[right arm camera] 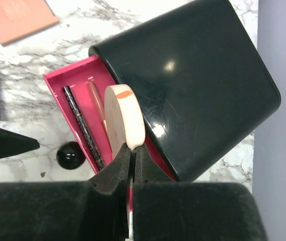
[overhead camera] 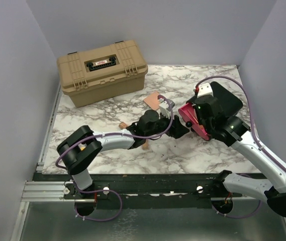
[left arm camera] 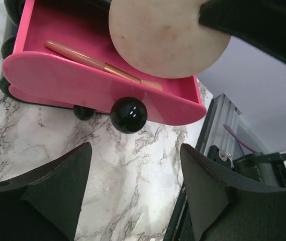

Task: Organize the makeup
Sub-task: Place the makeup tool in the drawer.

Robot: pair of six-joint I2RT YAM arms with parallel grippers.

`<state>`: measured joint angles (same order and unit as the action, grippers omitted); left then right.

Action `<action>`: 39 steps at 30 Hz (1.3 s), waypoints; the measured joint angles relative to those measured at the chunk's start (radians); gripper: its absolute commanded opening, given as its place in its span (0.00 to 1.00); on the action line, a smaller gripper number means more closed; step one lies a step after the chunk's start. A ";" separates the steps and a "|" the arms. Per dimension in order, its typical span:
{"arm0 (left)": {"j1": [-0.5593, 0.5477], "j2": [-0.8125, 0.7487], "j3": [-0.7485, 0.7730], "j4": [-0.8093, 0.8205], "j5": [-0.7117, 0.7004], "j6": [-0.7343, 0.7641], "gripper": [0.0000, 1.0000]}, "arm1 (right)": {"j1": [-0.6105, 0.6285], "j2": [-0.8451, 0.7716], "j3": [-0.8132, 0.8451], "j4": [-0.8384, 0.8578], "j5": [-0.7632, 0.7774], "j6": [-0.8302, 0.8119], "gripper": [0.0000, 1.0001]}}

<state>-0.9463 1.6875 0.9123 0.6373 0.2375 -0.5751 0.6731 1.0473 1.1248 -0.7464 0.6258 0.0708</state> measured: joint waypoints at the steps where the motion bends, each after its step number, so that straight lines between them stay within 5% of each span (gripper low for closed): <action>1: -0.004 0.006 0.002 0.000 -0.009 0.000 0.70 | 0.000 -0.002 -0.015 0.006 0.006 -0.008 0.02; 19: -0.038 0.106 0.063 0.058 -0.115 -0.047 0.61 | 0.000 -0.148 -0.342 0.401 0.009 -0.339 0.14; 25: -0.038 0.118 0.072 0.072 -0.115 -0.060 0.51 | 0.000 -0.154 -0.407 0.489 0.007 -0.423 0.23; 28: -0.038 0.118 0.072 0.079 -0.115 -0.063 0.47 | 0.000 -0.161 -0.416 0.511 0.005 -0.441 0.26; 30: -0.038 0.118 0.072 0.079 -0.115 -0.064 0.46 | 0.000 -0.168 -0.416 0.514 -0.007 -0.436 0.47; 31: -0.038 0.118 0.072 0.079 -0.115 -0.064 0.45 | 0.000 -0.171 -0.415 0.512 -0.020 -0.425 0.49; 39: -0.038 0.119 0.073 0.080 -0.115 -0.072 0.42 | 0.000 -0.177 -0.389 0.430 -0.100 -0.357 0.50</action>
<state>-0.9840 1.8065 0.9852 0.7170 0.1226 -0.6468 0.6731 0.8707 0.7353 -0.3168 0.5255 -0.2867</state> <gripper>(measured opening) 0.442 0.492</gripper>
